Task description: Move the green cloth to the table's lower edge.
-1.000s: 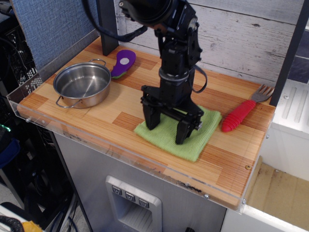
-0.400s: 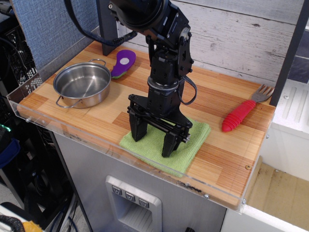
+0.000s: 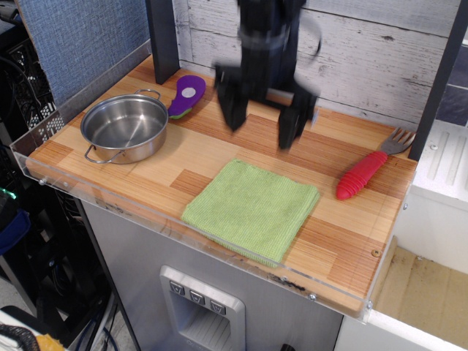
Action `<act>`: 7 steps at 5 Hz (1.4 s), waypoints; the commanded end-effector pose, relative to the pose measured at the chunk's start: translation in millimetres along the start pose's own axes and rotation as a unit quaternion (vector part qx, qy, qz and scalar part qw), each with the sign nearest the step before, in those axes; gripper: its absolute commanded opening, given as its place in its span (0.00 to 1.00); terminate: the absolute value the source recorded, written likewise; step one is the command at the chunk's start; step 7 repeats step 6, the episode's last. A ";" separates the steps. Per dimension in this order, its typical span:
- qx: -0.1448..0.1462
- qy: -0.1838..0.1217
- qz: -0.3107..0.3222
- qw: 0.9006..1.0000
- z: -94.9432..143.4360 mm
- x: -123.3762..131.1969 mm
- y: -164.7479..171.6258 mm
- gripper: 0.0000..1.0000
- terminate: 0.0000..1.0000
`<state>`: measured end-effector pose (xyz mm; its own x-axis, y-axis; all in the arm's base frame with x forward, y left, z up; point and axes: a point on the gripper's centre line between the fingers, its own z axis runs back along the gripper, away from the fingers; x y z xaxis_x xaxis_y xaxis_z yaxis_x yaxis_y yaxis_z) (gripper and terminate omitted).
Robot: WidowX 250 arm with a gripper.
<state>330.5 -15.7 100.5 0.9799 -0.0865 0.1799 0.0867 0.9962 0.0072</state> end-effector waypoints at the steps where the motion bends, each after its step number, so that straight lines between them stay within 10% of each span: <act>1: 0.000 -0.056 0.003 0.998 65.3 3.7 4.9 1.00 0.00; 4: 0.008 0.067 -0.038 0.997 56.1 -7.4 14.7 1.00 0.00; 5: 0.008 0.067 -0.038 0.997 56.1 -7.4 14.7 1.00 0.00; 6: 0.008 0.067 -0.038 0.997 56.1 -7.4 14.7 1.00 1.00; 7: 0.008 0.067 -0.038 0.997 56.1 -7.4 14.7 1.00 1.00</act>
